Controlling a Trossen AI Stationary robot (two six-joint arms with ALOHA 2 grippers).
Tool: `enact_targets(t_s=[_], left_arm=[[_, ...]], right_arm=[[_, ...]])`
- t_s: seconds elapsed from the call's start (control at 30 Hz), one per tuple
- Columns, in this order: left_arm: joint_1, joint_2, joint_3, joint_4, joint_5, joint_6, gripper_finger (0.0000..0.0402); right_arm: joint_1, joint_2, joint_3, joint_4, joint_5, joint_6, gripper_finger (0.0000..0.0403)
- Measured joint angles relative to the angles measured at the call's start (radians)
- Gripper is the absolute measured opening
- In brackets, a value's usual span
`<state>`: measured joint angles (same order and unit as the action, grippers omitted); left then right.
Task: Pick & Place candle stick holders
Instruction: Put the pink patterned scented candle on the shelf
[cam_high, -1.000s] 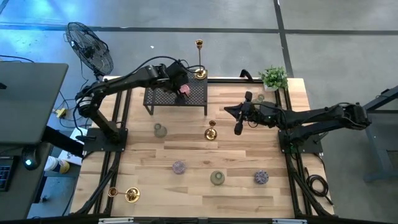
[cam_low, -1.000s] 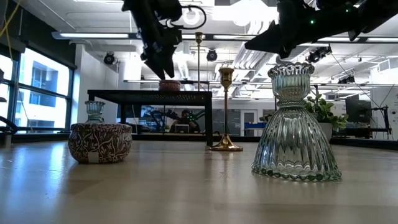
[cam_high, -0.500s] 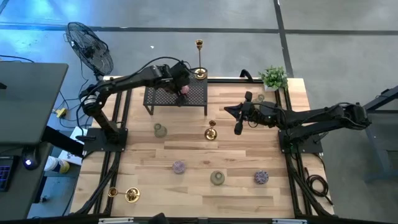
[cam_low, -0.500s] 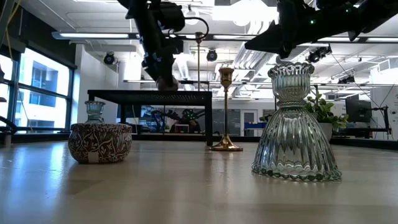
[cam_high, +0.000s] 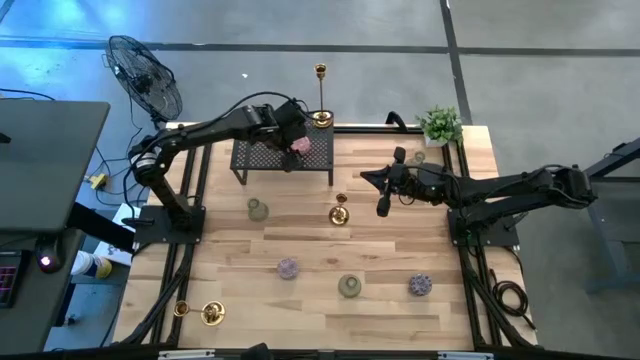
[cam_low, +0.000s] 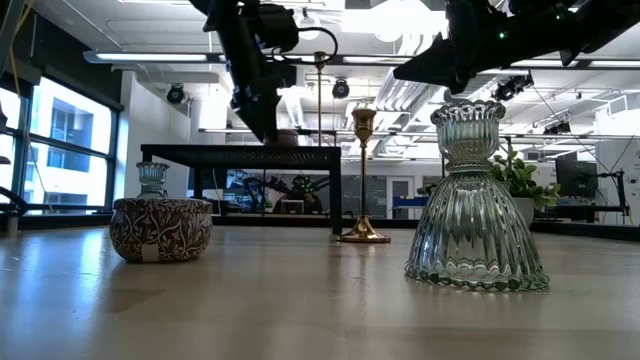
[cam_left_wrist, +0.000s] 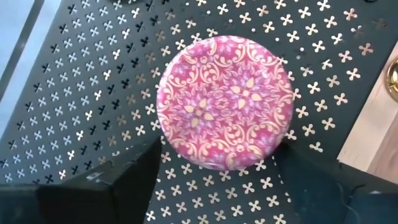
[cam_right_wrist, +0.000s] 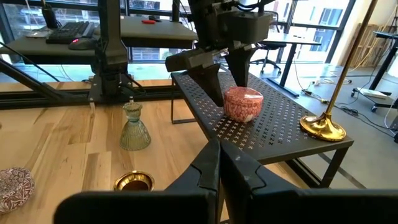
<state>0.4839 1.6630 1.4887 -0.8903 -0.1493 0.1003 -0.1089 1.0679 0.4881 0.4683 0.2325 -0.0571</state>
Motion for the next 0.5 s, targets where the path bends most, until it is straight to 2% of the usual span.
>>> enact_targets(t_s=[0.23,0.5], left_arm=[[0.0,0.0,0.0,0.038,-0.001,0.001,0.0241],[0.0,0.004,0.0,0.112,0.005,0.006,0.0225]], right_arm=[[0.0,0.0,0.0,0.0,0.0,-0.003,0.0001],[0.0,0.0,0.0,0.0,0.0,-0.003,0.0001]])
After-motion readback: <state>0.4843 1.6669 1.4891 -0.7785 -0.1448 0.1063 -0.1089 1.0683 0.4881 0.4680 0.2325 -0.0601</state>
